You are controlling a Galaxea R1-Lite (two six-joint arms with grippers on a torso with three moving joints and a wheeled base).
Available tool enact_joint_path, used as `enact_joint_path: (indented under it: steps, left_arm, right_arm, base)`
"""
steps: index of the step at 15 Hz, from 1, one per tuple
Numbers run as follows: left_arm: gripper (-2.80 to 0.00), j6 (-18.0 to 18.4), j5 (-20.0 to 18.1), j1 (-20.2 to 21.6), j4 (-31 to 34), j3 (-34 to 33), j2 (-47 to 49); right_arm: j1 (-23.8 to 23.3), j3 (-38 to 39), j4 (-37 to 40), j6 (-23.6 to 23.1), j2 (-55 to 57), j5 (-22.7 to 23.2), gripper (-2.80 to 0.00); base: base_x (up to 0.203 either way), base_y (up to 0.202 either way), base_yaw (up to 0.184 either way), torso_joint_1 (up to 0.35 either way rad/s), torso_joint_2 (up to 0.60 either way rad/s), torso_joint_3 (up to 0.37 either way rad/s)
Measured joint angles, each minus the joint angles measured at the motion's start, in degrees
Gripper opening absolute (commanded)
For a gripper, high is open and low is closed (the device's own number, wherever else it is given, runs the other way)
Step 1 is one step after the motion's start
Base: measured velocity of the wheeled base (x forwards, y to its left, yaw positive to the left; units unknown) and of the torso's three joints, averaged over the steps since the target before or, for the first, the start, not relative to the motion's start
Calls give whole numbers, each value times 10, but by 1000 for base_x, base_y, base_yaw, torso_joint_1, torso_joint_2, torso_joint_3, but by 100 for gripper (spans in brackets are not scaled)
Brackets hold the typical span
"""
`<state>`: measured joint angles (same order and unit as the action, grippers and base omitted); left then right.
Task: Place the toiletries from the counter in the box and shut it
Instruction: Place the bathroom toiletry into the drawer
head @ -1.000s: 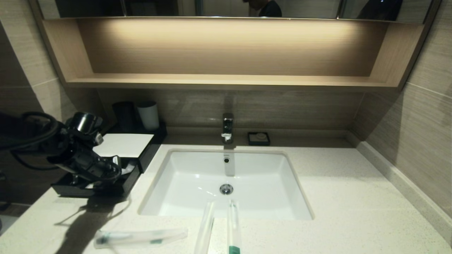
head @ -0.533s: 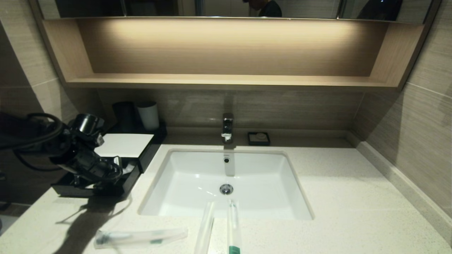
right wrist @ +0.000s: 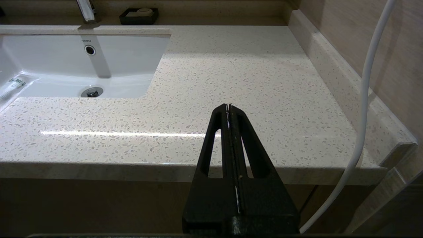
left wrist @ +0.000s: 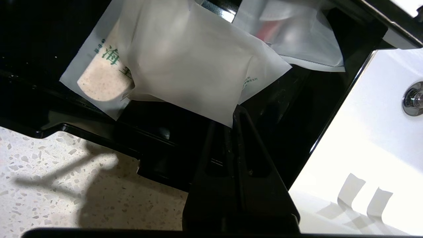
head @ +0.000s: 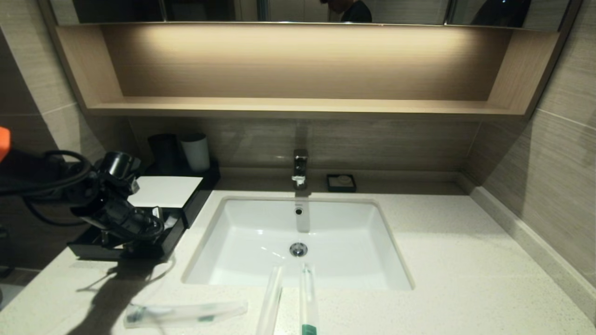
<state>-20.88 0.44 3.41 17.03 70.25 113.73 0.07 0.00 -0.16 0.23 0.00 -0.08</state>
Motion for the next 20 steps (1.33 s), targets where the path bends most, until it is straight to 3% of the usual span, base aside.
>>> enact_joint_path:
  steps: [1,11,20]
  left_arm:
    - [0,0,0,0,0,0,1]
    - [0,-18,-14,2,0,9,-13]
    - [0,-31,-14,11,-5,-1,-124]
  right_arm:
    - [0,0,0,0,0,0,-280]
    - [0,0,0,0,0,0,-280]
    - [0,0,0,0,0,0,-280]
  base:
    - [0,0,0,0,0,0]
    - [0,0,0,0,0,0]
    - [0,0,0,0,0,0]
